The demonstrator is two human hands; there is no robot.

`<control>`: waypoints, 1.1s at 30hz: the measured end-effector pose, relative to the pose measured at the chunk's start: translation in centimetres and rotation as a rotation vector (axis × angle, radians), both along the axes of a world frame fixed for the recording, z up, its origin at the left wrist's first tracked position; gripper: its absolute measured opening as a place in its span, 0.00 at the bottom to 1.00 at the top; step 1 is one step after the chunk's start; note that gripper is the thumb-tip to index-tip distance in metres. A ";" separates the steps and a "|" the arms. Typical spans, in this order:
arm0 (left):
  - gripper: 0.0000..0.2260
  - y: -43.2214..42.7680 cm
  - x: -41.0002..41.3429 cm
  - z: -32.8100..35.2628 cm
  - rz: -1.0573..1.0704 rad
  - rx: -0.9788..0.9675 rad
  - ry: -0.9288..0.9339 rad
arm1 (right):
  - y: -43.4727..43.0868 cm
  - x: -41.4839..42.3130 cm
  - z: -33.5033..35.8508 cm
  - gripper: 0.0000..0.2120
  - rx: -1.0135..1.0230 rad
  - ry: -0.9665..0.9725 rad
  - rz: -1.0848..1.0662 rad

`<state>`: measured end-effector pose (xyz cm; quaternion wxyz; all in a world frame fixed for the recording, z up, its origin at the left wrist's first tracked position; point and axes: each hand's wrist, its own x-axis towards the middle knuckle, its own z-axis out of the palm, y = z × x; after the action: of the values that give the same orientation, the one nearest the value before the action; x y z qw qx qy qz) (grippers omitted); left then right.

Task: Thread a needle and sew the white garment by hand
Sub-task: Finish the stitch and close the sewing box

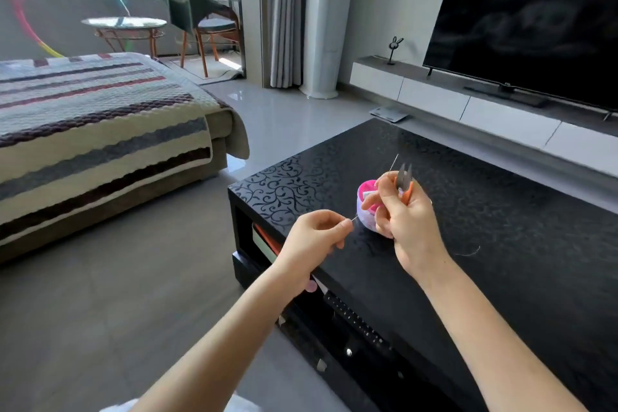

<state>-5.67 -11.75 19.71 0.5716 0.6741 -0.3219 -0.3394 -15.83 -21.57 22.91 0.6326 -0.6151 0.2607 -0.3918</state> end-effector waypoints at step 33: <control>0.15 -23.6 10.2 -6.3 -0.407 0.268 -0.840 | -19.4 1.7 -9.6 0.07 -0.899 0.895 -0.225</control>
<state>4.52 -35.39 13.39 0.2227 0.7438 -0.6036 -0.1811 -14.11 -40.94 13.33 0.0982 -0.8931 0.3726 -0.2320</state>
